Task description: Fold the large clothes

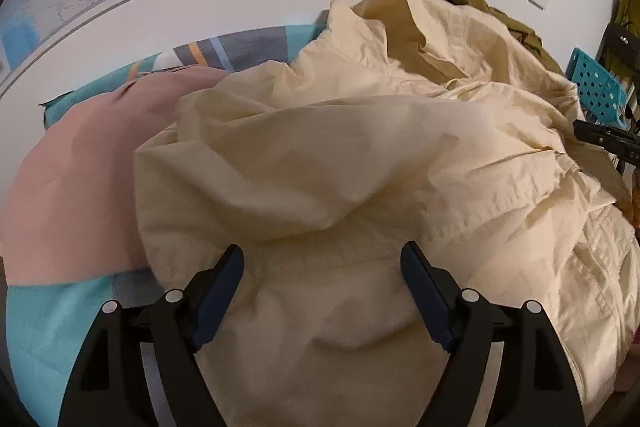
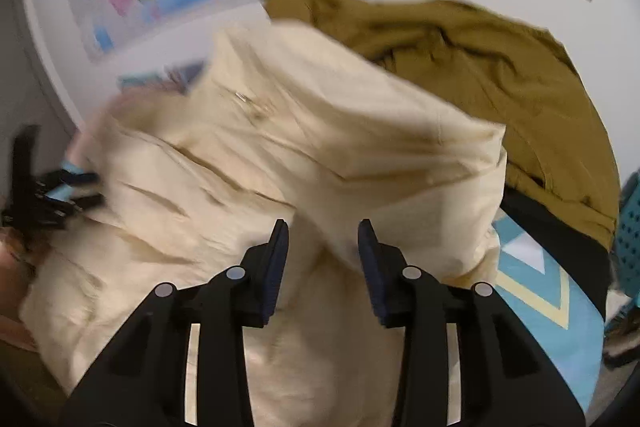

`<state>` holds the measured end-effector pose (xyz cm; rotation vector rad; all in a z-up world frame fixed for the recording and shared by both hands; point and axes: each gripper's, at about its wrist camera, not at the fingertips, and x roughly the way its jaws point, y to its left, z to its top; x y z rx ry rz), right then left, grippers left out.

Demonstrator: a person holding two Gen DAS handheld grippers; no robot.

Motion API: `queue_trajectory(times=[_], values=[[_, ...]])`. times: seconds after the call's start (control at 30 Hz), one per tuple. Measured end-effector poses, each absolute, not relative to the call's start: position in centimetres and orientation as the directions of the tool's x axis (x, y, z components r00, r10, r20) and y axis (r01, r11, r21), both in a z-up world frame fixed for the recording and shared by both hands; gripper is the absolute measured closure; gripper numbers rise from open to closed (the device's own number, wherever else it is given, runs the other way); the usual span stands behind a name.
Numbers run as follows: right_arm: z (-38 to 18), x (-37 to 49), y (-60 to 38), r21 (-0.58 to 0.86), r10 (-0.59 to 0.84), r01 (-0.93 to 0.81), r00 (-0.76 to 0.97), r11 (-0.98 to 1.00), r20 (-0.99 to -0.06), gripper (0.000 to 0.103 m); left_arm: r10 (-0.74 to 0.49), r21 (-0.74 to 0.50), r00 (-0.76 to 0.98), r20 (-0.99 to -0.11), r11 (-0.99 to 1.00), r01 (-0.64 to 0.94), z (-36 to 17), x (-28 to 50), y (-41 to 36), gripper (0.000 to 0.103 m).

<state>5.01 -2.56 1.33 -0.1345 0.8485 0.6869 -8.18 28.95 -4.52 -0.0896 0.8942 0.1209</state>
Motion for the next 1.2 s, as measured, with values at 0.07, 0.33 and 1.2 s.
queue_trajectory(times=[0.07, 0.33, 1.2], values=[[1.9, 4.4, -3.3, 0.159, 0.511, -0.605, 0.47, 0.781, -0.72, 0.047, 0.058, -0.047, 0.634, -0.771, 0.988, -0.148, -4.1, -9.3, 29.3, 0.024], [1.7, 2.7, -9.8, 0.266, 0.521, -0.524, 0.431, 0.809, -0.737, 0.032, -0.007, -0.18, 0.683, -0.73, 0.967, -0.182, -3.0, -15.8, 31.2, 0.017], [-3.0, -4.8, -14.5, 0.621, 0.767, -0.49, 0.175, 0.612, -0.618, 0.078, -0.248, -0.361, 0.604, -0.758, 0.93, -0.072, -6.5, -23.0, 25.5, 0.036]])
